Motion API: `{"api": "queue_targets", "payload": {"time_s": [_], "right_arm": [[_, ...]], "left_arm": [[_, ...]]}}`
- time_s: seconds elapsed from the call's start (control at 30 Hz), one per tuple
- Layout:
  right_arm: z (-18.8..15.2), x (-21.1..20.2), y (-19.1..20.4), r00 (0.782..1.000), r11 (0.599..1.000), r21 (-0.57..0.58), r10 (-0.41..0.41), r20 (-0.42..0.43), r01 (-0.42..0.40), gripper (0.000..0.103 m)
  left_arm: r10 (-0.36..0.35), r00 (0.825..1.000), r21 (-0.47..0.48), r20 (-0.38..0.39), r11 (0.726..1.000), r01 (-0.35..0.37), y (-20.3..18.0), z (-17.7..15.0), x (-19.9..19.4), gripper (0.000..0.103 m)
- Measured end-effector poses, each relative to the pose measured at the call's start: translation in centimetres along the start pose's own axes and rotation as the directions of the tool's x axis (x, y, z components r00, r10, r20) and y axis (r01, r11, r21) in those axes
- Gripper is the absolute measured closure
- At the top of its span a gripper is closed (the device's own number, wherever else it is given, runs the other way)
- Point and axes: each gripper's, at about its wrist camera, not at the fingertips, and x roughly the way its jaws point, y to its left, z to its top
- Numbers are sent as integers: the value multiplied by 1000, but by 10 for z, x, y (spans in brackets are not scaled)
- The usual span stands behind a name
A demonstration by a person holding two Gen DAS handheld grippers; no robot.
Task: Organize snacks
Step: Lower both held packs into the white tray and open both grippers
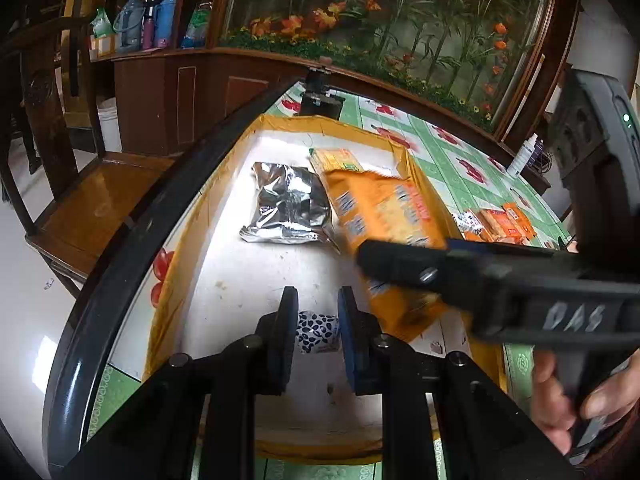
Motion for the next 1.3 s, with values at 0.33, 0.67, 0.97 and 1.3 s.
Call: {"api": "queue_targets", "payload": {"time_s": [0.33, 0.67, 0.97, 1.3], "right_arm": [[-5, 6, 4, 998, 997, -59, -55, 21, 56, 29], [-4, -15, -1, 997, 999, -27, 24, 79, -22, 29], [-3, -49, -27, 989, 995, 67, 66, 135, -75, 29], [-31, -116, -99, 971, 983, 179, 4, 239, -48, 29]], "left_arm": [[46, 999, 45, -18, 998, -46, -8, -2, 6, 80], [31, 999, 29, 23, 999, -31, -5, -2, -2, 46], [-2, 999, 3, 33, 1000, 2, -2, -3, -4, 42], [-63, 996, -112, 69, 991, 71, 22, 0, -11, 41]]}}
